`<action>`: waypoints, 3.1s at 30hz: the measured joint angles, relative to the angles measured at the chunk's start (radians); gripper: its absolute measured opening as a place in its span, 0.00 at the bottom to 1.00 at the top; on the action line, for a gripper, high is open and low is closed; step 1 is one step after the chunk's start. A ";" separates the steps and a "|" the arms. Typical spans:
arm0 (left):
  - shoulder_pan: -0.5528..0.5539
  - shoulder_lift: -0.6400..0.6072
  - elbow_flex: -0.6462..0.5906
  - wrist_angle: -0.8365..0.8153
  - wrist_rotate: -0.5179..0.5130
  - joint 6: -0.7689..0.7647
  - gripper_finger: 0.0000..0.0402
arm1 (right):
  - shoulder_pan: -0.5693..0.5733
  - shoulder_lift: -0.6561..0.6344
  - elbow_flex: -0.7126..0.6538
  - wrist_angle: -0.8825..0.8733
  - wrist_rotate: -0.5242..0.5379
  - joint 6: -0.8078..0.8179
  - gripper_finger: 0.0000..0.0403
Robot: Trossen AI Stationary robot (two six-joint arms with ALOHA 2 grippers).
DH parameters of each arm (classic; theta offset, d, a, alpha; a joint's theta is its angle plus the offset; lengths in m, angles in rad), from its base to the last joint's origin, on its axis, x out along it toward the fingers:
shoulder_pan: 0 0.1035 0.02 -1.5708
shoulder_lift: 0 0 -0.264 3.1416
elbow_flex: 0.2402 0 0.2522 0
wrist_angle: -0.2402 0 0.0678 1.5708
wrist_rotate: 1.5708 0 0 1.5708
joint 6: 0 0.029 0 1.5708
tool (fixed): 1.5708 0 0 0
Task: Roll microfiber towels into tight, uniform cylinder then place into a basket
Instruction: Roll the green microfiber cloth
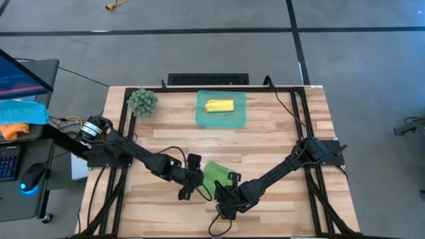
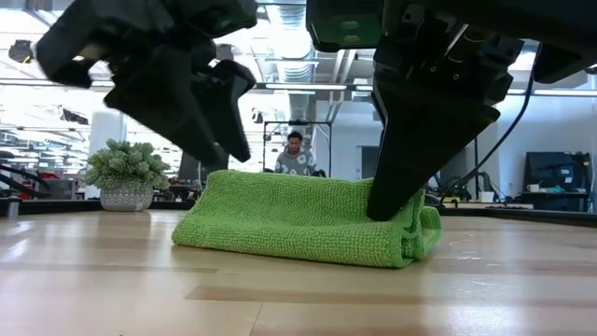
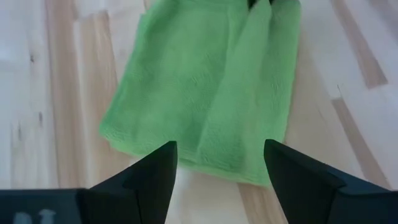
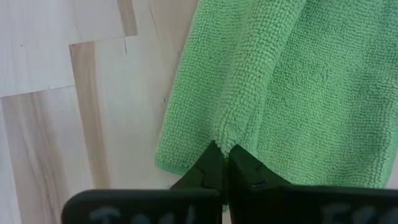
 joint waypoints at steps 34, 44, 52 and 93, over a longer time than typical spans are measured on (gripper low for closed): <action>0.038 0.100 -0.008 0.078 0.162 -0.018 0.20 | 0.000 0.000 0.000 -0.009 0.000 0.000 0.02; -0.001 0.051 -0.008 0.067 0.185 -0.067 0.02 | 0.022 0.000 0.052 -0.023 -0.001 0.000 0.04; -0.029 0.050 -0.007 0.035 0.253 -0.202 0.01 | 0.034 0.000 0.068 0.019 -0.043 0.072 0.04; 0.035 0.050 -0.005 -0.098 0.199 -0.551 0.00 | 0.007 0.003 -0.071 0.341 -0.172 0.237 0.02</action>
